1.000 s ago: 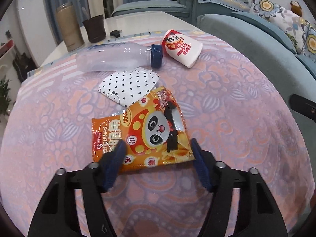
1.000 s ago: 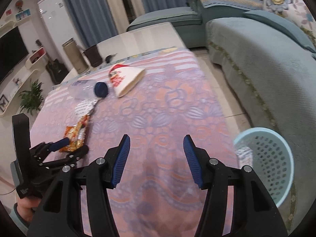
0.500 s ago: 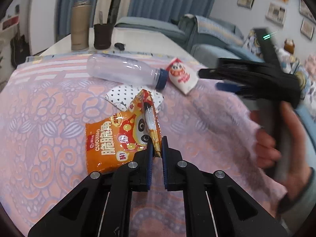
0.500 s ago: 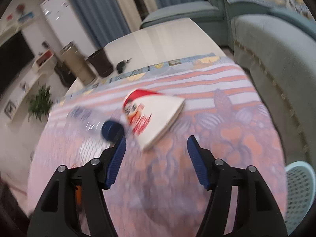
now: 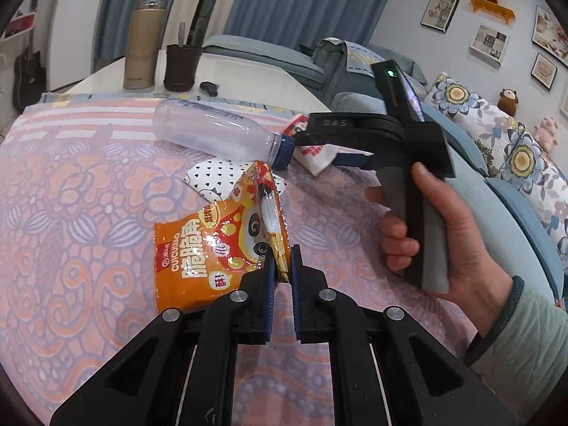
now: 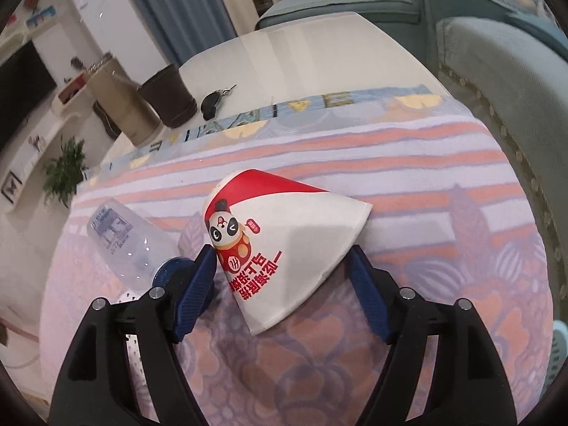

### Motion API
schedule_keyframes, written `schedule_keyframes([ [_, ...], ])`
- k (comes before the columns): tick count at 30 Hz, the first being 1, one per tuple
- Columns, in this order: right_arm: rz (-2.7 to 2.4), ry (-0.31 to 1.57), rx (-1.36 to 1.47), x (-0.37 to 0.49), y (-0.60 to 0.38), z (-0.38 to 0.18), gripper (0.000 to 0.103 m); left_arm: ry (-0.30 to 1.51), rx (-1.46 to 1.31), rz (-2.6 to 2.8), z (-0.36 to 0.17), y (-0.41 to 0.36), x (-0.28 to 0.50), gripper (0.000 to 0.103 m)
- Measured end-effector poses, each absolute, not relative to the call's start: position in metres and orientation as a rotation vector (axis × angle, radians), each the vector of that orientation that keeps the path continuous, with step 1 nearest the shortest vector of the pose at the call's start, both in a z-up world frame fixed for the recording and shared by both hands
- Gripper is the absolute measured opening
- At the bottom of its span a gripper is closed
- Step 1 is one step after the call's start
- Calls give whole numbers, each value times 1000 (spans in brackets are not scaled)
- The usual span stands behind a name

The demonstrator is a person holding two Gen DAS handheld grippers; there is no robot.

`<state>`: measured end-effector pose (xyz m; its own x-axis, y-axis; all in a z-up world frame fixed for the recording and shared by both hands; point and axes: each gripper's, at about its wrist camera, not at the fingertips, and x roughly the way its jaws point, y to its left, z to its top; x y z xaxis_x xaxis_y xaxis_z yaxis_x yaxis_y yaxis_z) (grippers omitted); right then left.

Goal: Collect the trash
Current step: 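Grasp the orange snack bag with the left tool while the right tool grasps the paper cone cup, then carry snack bag and cone cup over the wastebasket and open both tools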

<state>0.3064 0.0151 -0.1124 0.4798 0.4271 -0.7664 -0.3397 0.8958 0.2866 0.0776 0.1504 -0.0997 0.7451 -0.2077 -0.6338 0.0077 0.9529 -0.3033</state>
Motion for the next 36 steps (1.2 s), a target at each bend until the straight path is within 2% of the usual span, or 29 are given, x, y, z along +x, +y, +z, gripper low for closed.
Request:
schedule_keyframes([
  [5,481,955,102,307,19,-112,62,725,-292,-120,-100,151,78,7],
  [8,500,933,85,303,23,-110,46,726,-292,-121,-101,151,79,7],
  [10,534,906,80,297,24,-105,11,727,-293,-120,-100,151,79,7],
  [16,544,867,24,281,28,-98,2,722,-298,-119,-100,151,78,7],
  [27,514,729,23,225,-13,-58,2,678,-273,-121,-94,149,70,7],
  [36,418,600,90,156,-102,-8,2,552,-218,-268,-28,102,63,7],
])
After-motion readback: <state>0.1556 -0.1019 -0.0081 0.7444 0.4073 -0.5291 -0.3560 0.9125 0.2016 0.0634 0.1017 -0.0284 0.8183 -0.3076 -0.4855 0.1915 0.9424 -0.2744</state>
